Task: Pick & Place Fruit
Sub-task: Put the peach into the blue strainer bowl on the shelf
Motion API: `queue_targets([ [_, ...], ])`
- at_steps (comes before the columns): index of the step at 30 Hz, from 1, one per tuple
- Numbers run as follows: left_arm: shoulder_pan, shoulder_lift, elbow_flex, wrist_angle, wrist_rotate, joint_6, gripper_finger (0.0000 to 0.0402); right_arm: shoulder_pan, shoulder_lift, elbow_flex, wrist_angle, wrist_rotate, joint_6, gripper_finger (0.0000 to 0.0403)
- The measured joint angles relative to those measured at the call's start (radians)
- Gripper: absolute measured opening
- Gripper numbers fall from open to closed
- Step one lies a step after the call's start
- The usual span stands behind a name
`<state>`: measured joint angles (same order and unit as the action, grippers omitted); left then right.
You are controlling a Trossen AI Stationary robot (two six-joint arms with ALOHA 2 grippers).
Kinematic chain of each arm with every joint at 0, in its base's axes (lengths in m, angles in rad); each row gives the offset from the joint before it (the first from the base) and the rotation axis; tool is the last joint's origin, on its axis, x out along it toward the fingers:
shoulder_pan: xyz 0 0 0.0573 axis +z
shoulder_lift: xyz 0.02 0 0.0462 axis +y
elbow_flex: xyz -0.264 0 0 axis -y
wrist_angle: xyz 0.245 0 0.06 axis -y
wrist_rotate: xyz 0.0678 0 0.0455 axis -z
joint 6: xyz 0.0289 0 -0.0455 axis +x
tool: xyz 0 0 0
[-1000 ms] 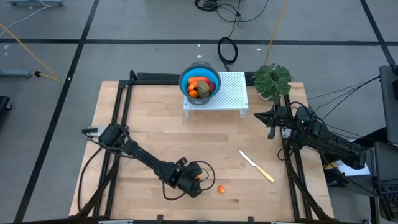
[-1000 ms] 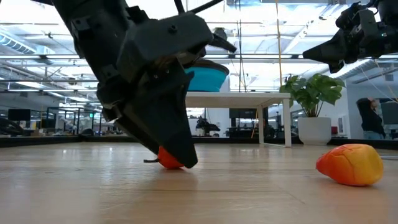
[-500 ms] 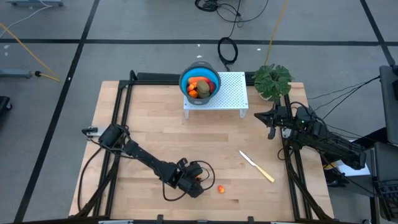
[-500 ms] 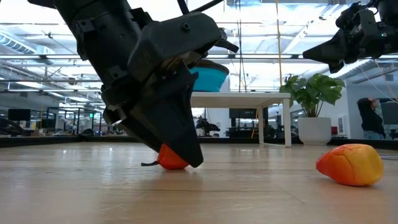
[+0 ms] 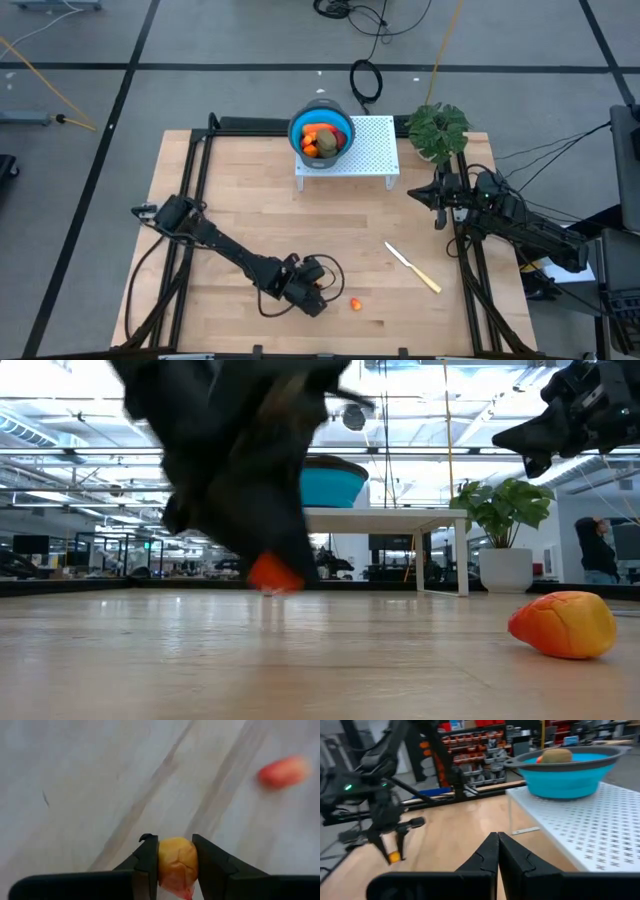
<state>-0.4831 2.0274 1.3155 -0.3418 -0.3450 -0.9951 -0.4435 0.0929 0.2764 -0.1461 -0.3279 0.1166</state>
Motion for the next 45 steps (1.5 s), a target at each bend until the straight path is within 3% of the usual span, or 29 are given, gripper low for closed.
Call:
queue_targets([
  [8, 0.035, -0.142, 0.001, 0.017, -0.061, 0.093, 0.0088, 0.000, 0.000, 0.000, 0.007, -0.048, 0.085, 0.0000],
  [18, 0.092, -0.321, 0.002, 0.262, -0.119, 0.388, 0.0086, 0.000, 0.000, 0.000, 0.042, -0.462, 0.202, 0.0000],
  [23, 0.122, -0.371, 0.003, 0.450, -0.079, 0.574, 0.0086, 0.002, 0.000, 0.000, 0.157, -0.571, 0.292, 0.0000],
  [28, 0.160, -0.379, 0.003, 0.646, 0.034, 0.714, 0.0086, 0.055, 0.000, 0.000, 0.316, -0.589, 0.328, 0.0000],
  [40, 0.280, -0.381, 0.003, 0.986, 0.533, 0.782, 0.0086, 0.168, 0.032, 0.000, 0.377, -0.558, 0.194, 0.0000],
  [45, 0.325, -0.381, 0.003, 1.029, 0.574, 0.776, 0.0086, 0.195, 0.092, 0.000, 0.382, -0.557, 0.154, 0.0000],
])
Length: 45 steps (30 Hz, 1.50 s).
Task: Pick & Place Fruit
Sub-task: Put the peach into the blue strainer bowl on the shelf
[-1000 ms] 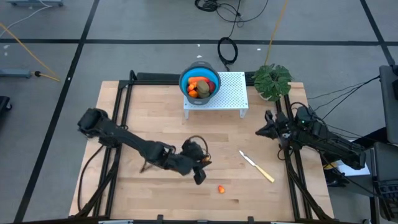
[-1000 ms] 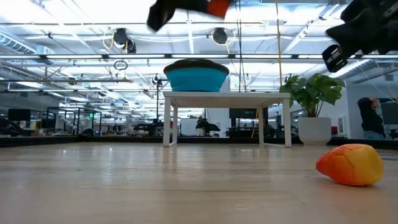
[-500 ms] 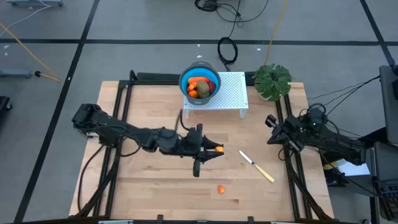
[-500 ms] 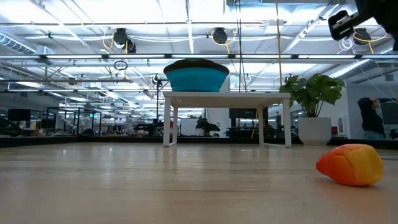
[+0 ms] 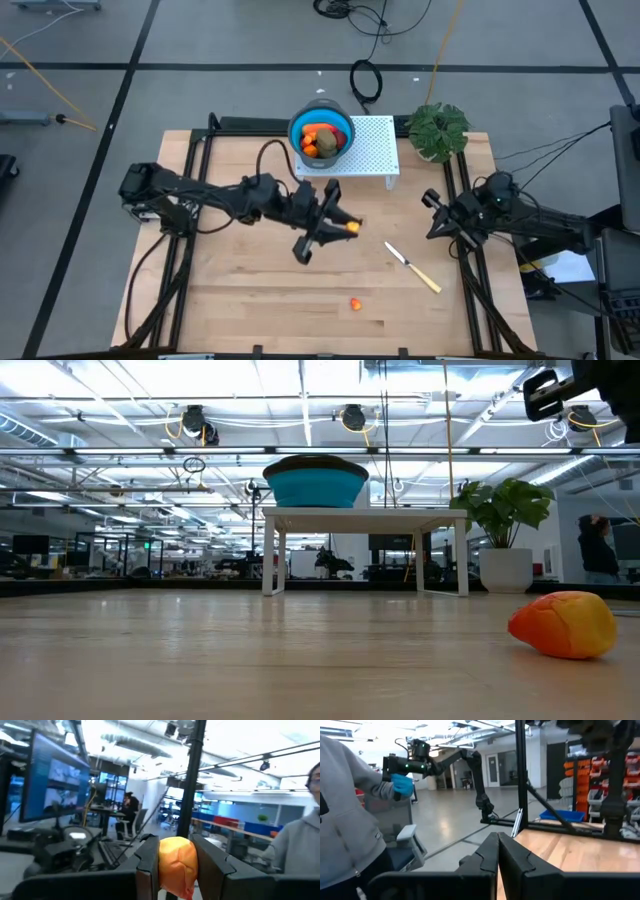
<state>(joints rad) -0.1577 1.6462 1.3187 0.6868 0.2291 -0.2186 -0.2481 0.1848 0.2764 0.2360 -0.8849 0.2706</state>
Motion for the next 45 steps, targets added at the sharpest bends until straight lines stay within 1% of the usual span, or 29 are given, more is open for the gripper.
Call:
queue_targets([
  [4, 0.042, 0.000, 0.000, -0.020, -0.008, -0.045, 0.0086, 0.024, 0.052, 0.000, 0.000, 0.002, -0.027, 0.0000],
  [8, 0.085, -0.004, 0.000, -0.079, -0.104, -0.035, 0.0086, 0.053, 0.101, 0.000, -0.001, 0.048, -0.033, 0.0000],
  [10, 0.108, -0.011, 0.000, -0.126, -0.178, -0.004, 0.0086, 0.067, 0.123, 0.000, 0.000, 0.052, -0.061, 0.0000],
  [12, 0.127, -0.033, 0.000, -0.206, -0.276, 0.025, 0.0086, 0.078, 0.141, 0.000, -0.001, 0.063, -0.088, 0.0000],
  [17, 0.178, -0.083, 0.000, -0.430, -0.553, 0.100, 0.0086, 0.104, 0.180, 0.000, -0.001, 0.163, -0.132, 0.0000],
  [19, 0.203, -0.109, 0.000, -0.513, -0.617, 0.114, 0.0086, 0.112, 0.189, 0.000, -0.001, 0.195, -0.150, 0.0000],
  [20, 0.218, -0.117, 0.000, -0.539, -0.632, 0.119, 0.0086, 0.115, 0.195, 0.000, -0.003, 0.213, -0.160, 0.0000],
  [23, 0.266, -0.141, 0.000, -0.637, -0.642, 0.120, 0.0086, 0.122, 0.210, 0.000, -0.003, 0.274, -0.180, 0.0000],
  [27, 0.325, -0.143, 0.000, -0.723, -0.632, 0.139, 0.0086, 0.122, 0.225, 0.000, 0.000, 0.351, -0.184, 0.0000],
  [30, 0.367, -0.143, 0.000, -0.765, -0.592, 0.192, 0.0086, 0.122, 0.237, 0.000, 0.000, 0.388, -0.187, 0.0000],
  [33, 0.400, -0.143, 0.000, -0.815, -0.586, 0.259, 0.0086, 0.122, 0.247, 0.000, 0.000, 0.419, -0.187, 0.0000],
  [36, 0.435, -0.143, 0.000, -0.837, -0.582, 0.317, 0.0086, 0.122, 0.255, 0.000, 0.000, 0.447, -0.187, 0.0000],
  [38, 0.461, -0.143, 0.000, -0.850, -0.559, 0.343, 0.0086, 0.122, 0.260, 0.000, -0.001, 0.468, -0.187, 0.0000],
  [43, 0.528, -0.143, 0.000, -0.893, -0.496, 0.347, 0.0086, 0.122, 0.266, 0.000, -0.001, 0.521, -0.187, 0.0000],
  [45, 0.557, -0.143, 0.000, -0.897, -0.470, 0.340, 0.0086, 0.122, 0.267, 0.000, -0.001, 0.525, -0.186, 0.0000],
])
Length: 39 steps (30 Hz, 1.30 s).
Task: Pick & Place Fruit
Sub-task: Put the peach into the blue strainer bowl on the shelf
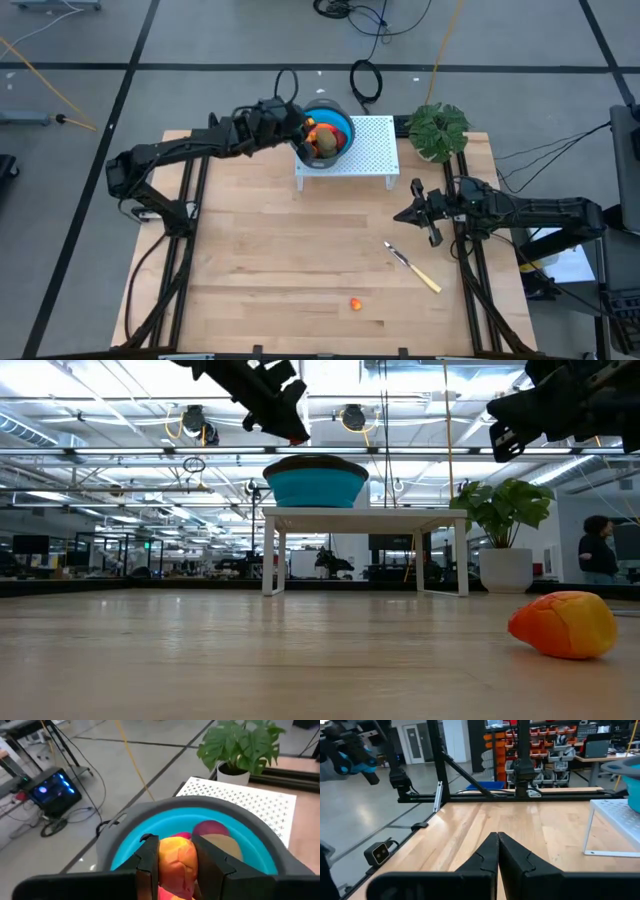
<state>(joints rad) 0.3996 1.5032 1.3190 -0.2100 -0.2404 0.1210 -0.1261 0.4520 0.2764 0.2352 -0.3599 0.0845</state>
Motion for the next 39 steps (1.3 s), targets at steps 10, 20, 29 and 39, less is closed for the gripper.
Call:
queue_targets([
  [10, 0.128, 0.036, 0.000, 0.009, 0.187, -0.078, 0.0086, 0.000, 0.001, 0.000, 0.000, 0.000, 0.008, 0.0000],
  [20, 0.157, 0.078, 0.000, 0.020, 0.240, -0.077, 0.0086, 0.000, 0.001, 0.000, 0.000, 0.001, 0.008, 0.0000],
  [29, 0.150, 0.087, 0.000, -0.026, 0.256, -0.078, 0.0086, 0.000, 0.001, 0.000, 0.000, 0.049, 0.020, 0.0000],
  [39, 0.141, 0.112, 0.000, -0.018, 0.266, -0.098, 0.0109, 0.000, 0.001, 0.000, 0.000, 0.046, 0.027, 0.0000],
])
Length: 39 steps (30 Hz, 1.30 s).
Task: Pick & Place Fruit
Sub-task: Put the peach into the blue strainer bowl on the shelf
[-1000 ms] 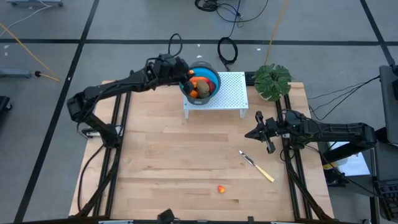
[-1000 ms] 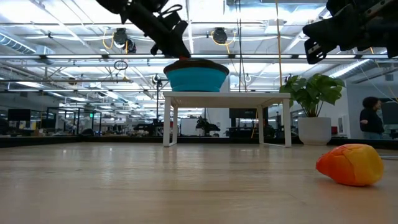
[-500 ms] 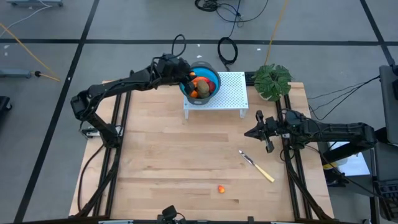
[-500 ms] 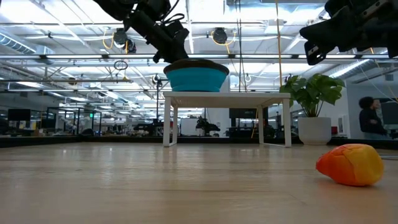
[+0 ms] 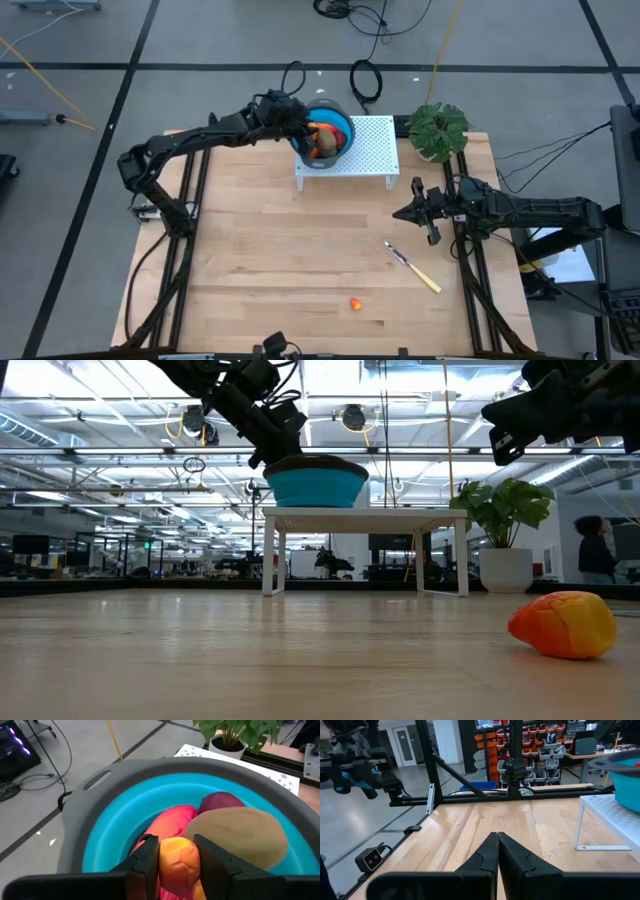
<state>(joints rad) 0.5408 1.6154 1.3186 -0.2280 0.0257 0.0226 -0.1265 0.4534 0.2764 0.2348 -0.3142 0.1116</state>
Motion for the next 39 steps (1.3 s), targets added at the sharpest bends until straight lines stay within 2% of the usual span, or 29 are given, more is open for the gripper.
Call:
queue_targets([
  [13, 0.012, -0.016, 0.000, -0.001, -0.026, -0.035, 0.0187, 0.000, 0.000, 0.000, 0.001, -0.001, 0.020, 0.0000],
  [17, -0.003, -0.059, 0.000, -0.006, -0.028, -0.074, 0.0196, 0.017, 0.008, 0.000, 0.021, -0.001, 0.088, 0.0000],
  [21, -0.041, -0.121, 0.000, -0.010, -0.027, -0.173, 0.0195, 0.074, 0.034, 0.000, 0.056, 0.000, 0.078, 0.0000],
  [26, -0.114, -0.180, 0.000, -0.017, -0.016, -0.170, 0.0172, 0.156, 0.078, 0.000, 0.076, 0.027, 0.075, 0.0000],
  [34, -0.253, -0.209, 0.000, -0.066, 0.006, -0.246, 0.0099, 0.291, 0.146, 0.000, 0.128, 0.084, 0.032, 0.0000],
  [36, -0.306, -0.210, 0.000, -0.064, -0.010, -0.245, 0.0080, 0.324, 0.164, 0.000, 0.150, 0.106, 0.030, 0.0000],
  [39, -0.400, -0.208, 0.000, -0.053, -0.095, -0.218, 0.0050, 0.376, 0.185, 0.000, 0.164, 0.140, 0.025, 0.0000],
])
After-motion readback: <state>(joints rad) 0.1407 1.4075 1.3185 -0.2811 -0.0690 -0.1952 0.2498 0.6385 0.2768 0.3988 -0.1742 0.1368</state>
